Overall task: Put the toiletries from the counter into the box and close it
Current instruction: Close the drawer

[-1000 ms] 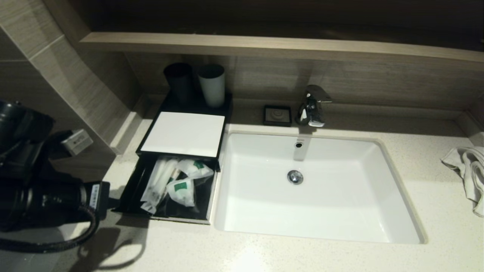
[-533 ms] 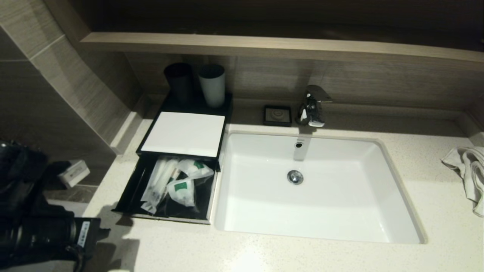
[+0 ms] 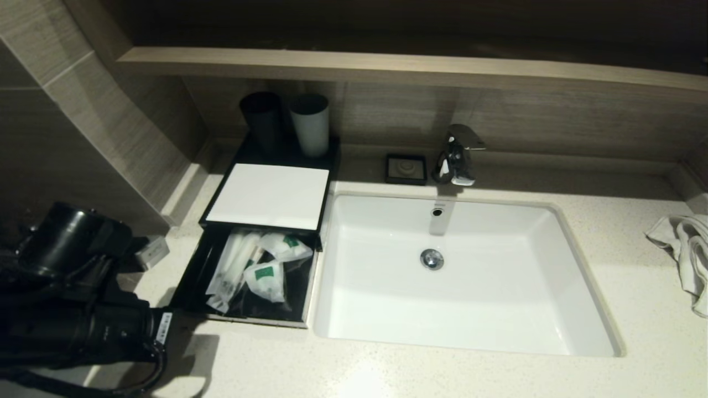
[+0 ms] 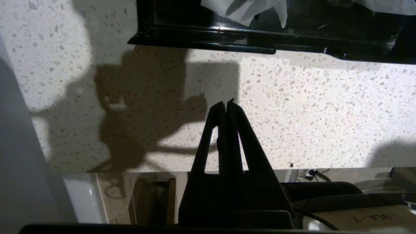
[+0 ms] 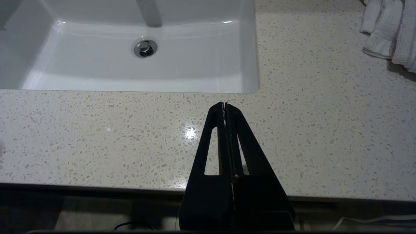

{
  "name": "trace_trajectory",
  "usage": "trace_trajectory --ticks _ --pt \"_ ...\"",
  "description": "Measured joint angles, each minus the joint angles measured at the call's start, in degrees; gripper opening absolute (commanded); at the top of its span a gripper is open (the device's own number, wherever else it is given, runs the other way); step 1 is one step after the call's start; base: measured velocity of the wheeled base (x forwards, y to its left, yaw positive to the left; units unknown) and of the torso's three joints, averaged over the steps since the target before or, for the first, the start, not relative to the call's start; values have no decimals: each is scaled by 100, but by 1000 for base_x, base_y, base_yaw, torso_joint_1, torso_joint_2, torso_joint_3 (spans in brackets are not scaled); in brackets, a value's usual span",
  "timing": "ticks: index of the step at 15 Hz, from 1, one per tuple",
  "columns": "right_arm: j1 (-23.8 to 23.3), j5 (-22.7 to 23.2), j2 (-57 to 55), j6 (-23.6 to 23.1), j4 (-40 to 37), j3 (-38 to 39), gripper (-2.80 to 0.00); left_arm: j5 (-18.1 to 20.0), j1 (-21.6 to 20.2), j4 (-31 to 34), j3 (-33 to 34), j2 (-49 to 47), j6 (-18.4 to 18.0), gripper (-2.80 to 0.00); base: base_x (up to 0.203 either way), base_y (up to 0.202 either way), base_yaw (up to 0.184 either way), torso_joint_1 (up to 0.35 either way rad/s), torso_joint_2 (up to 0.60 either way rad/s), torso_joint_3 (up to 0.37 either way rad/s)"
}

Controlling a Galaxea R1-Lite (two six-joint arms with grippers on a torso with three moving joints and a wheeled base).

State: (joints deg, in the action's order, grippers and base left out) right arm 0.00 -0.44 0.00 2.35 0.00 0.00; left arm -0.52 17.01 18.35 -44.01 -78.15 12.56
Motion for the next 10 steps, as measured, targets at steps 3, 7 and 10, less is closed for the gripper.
trace_trajectory --ticks 3,7,10 --pt "0 0 0 2 0 0 -280 15 4 -167 41 -153 0 -280 0 0 0 0 0 0" --pt "0 0 0 0 0 0 -280 5 4 -272 44 -348 1 -280 0 0 0 0 0 0" --pt "0 2 0 2 0 0 -280 -12 4 -509 57 -482 3 -280 0 0 0 0 0 0"
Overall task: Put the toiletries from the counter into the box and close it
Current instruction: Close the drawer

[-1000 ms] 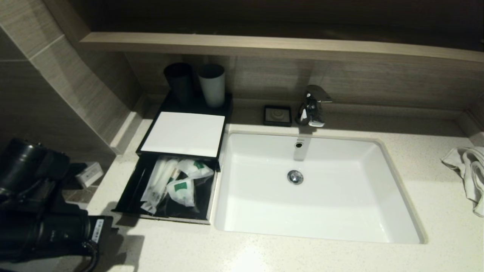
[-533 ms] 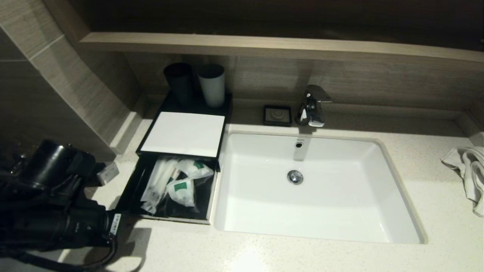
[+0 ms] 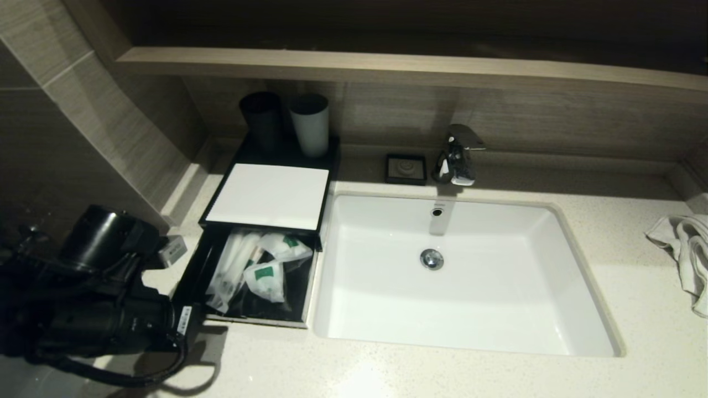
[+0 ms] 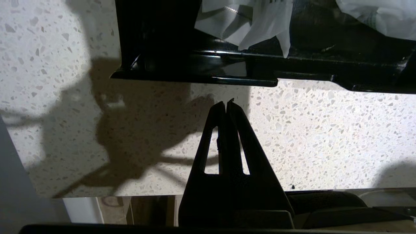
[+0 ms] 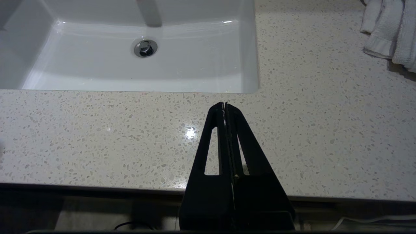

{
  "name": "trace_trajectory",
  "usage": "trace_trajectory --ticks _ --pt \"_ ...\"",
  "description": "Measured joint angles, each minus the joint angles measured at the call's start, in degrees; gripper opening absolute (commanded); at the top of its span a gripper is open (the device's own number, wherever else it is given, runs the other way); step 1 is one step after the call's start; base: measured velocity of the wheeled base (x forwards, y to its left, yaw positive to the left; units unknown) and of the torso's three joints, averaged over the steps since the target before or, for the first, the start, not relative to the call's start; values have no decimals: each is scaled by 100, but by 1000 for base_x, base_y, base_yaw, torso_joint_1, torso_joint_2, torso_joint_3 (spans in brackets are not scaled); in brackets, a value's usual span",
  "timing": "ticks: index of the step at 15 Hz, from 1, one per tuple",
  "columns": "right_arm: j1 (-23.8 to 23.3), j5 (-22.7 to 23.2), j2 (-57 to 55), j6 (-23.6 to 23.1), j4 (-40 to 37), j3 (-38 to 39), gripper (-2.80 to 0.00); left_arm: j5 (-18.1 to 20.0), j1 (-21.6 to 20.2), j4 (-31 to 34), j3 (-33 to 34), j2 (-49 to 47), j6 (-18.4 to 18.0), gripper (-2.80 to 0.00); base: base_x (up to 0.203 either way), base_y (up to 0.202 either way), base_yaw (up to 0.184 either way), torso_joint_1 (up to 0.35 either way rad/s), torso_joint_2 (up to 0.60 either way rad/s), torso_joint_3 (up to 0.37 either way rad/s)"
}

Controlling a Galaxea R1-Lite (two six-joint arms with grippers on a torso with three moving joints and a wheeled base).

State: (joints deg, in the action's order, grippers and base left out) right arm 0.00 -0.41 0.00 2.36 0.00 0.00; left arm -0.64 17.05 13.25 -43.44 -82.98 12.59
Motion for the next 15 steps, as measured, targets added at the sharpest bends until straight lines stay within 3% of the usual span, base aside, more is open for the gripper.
trace_trajectory --ticks 15 --pt "0 -2 0 -2 0 0 -280 2 0 -271 -107 -192 6 -280 0 0 0 0 0 0"
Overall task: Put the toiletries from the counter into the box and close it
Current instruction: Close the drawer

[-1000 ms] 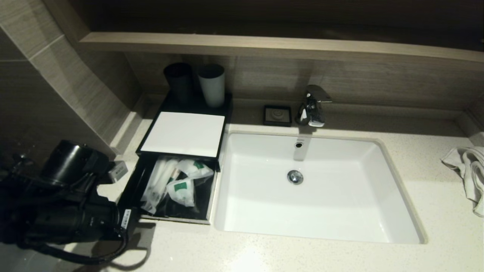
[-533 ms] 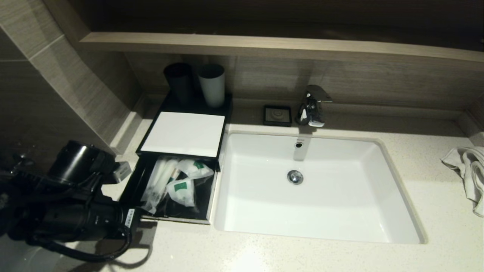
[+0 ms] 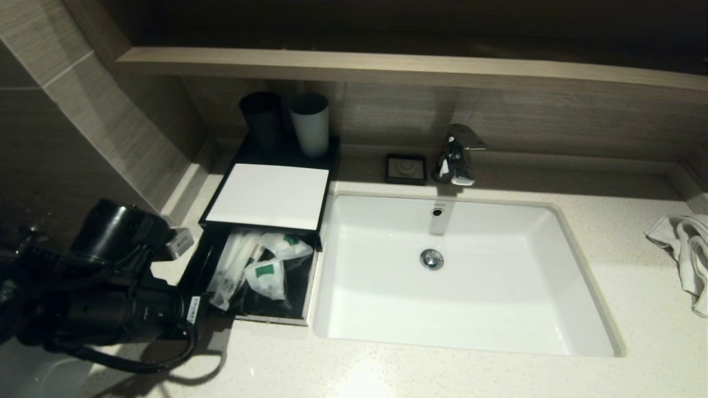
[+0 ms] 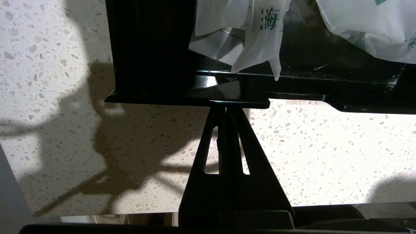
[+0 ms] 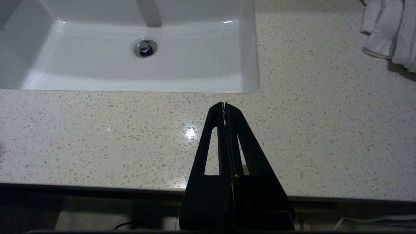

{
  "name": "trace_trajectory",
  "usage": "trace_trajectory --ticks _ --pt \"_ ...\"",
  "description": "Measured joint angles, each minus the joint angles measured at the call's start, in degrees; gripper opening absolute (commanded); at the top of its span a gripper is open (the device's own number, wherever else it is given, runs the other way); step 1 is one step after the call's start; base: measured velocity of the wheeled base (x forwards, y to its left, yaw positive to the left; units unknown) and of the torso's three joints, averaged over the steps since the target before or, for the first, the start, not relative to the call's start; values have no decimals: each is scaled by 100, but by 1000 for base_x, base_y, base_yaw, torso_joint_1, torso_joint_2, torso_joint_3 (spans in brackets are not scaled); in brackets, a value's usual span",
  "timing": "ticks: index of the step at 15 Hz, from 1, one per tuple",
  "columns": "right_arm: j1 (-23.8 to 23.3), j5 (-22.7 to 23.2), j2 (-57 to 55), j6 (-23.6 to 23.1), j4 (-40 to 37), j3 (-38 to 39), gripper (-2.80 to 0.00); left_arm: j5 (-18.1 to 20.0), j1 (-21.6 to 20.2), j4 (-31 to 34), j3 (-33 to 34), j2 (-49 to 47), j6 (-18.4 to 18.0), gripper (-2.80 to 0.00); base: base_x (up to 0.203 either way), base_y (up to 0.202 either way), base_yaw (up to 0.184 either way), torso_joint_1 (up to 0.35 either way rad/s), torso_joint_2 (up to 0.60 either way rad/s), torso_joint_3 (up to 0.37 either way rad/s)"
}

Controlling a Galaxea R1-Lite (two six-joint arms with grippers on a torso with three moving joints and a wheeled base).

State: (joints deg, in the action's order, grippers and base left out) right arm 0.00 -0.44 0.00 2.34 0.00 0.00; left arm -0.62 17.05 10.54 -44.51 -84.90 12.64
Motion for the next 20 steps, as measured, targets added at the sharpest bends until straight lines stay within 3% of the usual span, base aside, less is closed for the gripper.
trace_trajectory --ticks 12,20 --pt "0 2 0 0 -2 0 -280 -15 30 -249 -45 -393 -62 -280 0 0 0 0 0 0" --pt "0 0 0 0 0 0 -280 -22 26 -283 -691 -825 -82 -280 0 0 0 0 0 0"
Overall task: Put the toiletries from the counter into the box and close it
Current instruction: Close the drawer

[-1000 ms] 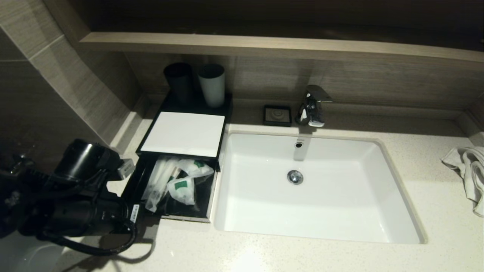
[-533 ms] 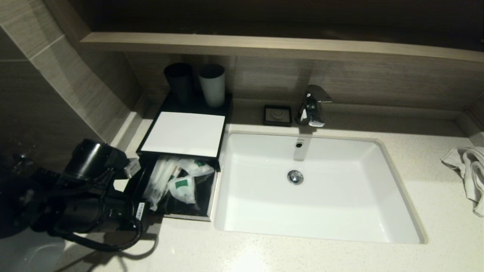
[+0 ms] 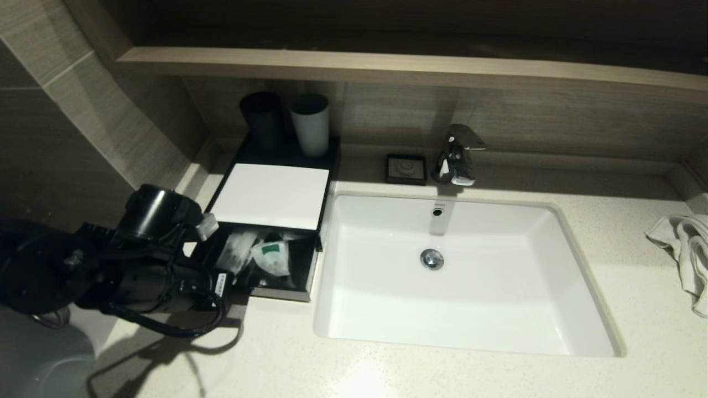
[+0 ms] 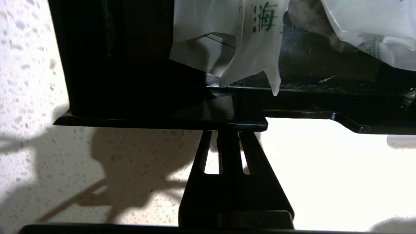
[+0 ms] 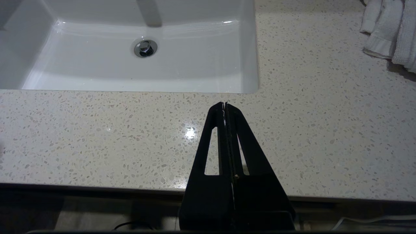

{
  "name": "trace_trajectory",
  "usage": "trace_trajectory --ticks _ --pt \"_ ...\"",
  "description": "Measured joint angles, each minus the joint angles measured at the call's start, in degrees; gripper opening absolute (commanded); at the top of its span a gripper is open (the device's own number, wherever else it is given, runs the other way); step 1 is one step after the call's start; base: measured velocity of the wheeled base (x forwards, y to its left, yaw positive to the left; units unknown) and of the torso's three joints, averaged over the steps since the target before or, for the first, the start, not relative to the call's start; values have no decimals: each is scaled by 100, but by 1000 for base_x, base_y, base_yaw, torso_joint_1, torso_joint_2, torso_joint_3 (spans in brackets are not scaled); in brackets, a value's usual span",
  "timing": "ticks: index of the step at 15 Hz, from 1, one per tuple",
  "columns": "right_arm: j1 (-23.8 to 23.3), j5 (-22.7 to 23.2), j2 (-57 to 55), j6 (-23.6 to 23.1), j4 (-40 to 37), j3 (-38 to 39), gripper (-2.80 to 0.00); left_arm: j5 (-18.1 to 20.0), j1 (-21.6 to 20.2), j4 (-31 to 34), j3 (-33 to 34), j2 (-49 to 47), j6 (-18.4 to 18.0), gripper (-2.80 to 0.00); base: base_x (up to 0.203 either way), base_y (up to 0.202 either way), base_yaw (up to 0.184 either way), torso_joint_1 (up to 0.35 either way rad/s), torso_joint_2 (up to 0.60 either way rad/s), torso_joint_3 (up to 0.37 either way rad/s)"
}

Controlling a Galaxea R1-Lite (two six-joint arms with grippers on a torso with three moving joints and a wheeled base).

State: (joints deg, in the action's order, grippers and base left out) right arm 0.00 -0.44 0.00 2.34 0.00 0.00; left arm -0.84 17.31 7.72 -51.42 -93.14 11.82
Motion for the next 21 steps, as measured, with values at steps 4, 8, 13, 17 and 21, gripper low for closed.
trace_trajectory --ticks 4,8,13,17,21 --pt "0 0 0 2 0 0 -280 0 0 0 -346 -190 7 -280 0 0 0 0 0 0" --pt "0 0 0 2 0 0 -280 -56 -6 -6 -595 -362 5 -280 0 0 0 0 0 0" --pt "0 2 0 0 0 0 -280 -72 -11 0 -968 -507 -4 -280 0 0 0 0 0 0" --pt "0 0 0 2 0 0 -280 -78 -9 -4 -1178 -656 -5 -280 0 0 0 0 0 0" --pt "0 0 0 0 0 0 -280 -73 -11 -9 -1332 -725 -4 -280 0 0 0 0 0 0"
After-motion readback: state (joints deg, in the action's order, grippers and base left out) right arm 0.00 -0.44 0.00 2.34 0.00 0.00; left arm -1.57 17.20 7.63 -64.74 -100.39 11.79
